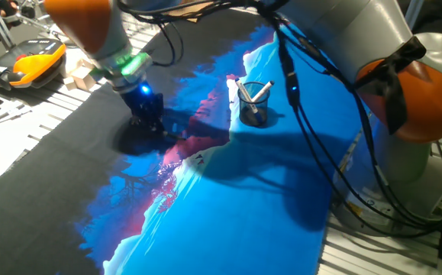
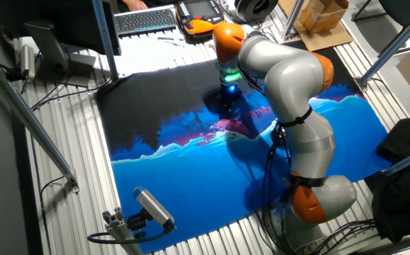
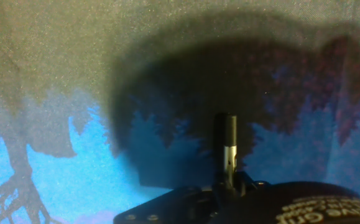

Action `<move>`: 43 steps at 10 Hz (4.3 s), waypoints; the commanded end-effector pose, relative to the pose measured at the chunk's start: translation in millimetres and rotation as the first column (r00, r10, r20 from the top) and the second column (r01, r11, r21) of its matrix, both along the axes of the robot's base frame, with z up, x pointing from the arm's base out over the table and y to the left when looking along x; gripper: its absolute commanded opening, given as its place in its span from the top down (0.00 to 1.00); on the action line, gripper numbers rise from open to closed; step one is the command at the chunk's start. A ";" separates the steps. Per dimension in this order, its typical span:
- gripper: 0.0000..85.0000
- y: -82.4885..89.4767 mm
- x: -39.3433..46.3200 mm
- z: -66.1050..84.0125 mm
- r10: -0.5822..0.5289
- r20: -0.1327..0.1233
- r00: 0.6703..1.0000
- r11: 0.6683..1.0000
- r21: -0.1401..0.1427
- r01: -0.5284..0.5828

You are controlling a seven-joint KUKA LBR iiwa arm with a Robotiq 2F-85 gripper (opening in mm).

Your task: Put the pen into the pen holder

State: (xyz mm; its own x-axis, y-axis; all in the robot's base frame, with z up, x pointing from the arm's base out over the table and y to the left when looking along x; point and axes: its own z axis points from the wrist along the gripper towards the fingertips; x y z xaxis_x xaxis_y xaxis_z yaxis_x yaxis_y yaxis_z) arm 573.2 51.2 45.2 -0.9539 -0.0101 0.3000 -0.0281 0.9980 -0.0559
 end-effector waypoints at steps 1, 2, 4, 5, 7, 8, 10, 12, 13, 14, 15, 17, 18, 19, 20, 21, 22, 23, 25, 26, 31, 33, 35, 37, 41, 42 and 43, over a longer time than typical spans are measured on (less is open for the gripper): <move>1.00 -1.6 2.3 14.1 0.001 0.000 1.000 1.000 -0.010 -0.001; 1.00 -4.5 4.5 25.8 0.006 -0.006 1.000 1.000 -0.020 -0.006; 1.00 -10.9 4.5 48.7 0.011 -0.003 1.000 0.999 -0.033 -0.011; 1.00 -14.2 0.8 58.6 -0.010 0.028 1.000 1.000 -0.023 0.011; 1.00 -22.0 -6.3 74.6 -0.009 0.076 0.997 0.999 -0.032 0.012; 1.00 -27.1 -9.4 82.7 -0.006 0.078 0.997 0.999 -0.033 0.008; 1.00 -42.5 -18.1 101.3 0.005 0.099 0.995 0.999 -0.042 -0.001; 1.00 -59.8 -21.3 122.6 0.012 0.129 0.992 0.999 -0.050 -0.005; 1.00 -70.0 -24.3 133.9 0.019 0.145 0.989 0.998 -0.060 -0.011; 1.00 -78.5 -28.9 142.0 0.023 0.172 0.985 0.997 -0.071 -0.010; 1.00 -86.9 -34.2 147.8 0.022 0.202 0.979 0.997 -0.075 -0.007; 1.00 -102.1 -42.1 157.1 0.043 0.231 0.972 0.995 -0.098 -0.020; 1.00 -106.9 -44.0 159.3 0.044 0.240 0.970 0.995 -0.103 -0.020; 1.00 -110.8 -47.1 159.7 0.048 0.255 0.966 0.993 -0.115 -0.019; 1.00 -115.0 -51.5 160.2 0.046 0.276 0.960 0.992 -0.128 -0.010; 1.00 -121.1 -56.8 162.6 0.041 0.295 0.955 0.990 -0.142 0.001; 1.00 -125.3 -61.0 166.0 0.021 0.299 0.954 0.990 -0.139 0.022; 1.00 -129.5 -65.8 168.5 0.013 0.309 0.951 0.989 -0.142 0.032; 1.00 -138.5 -77.0 170.6 -0.006 0.339 0.941 0.987 -0.150 0.060; 1.00 -142.0 -80.7 171.6 -0.024 0.345 0.938 0.985 -0.155 0.082; 1.00 -165.5 -98.9 161.6 -0.071 0.386 0.920 0.973 -0.178 0.150; 1.00 -176.0 -105.2 153.1 -0.093 0.408 0.908 0.966 -0.184 0.181; 1.00 -180.2 -108.3 149.7 -0.106 0.417 0.903 0.962 -0.186 0.198; 1.00 -181.8 -109.5 148.7 -0.104 0.416 0.903 0.962 -0.187 0.197; 1.00 -186.8 -114.3 141.5 -0.106 0.420 0.901 0.962 -0.187 0.200; 1.00 -188.7 -116.3 138.5 -0.106 0.422 0.900 0.961 -0.188 0.201; 1.00 -190.7 -118.8 134.9 -0.106 0.427 0.898 0.961 -0.190 0.204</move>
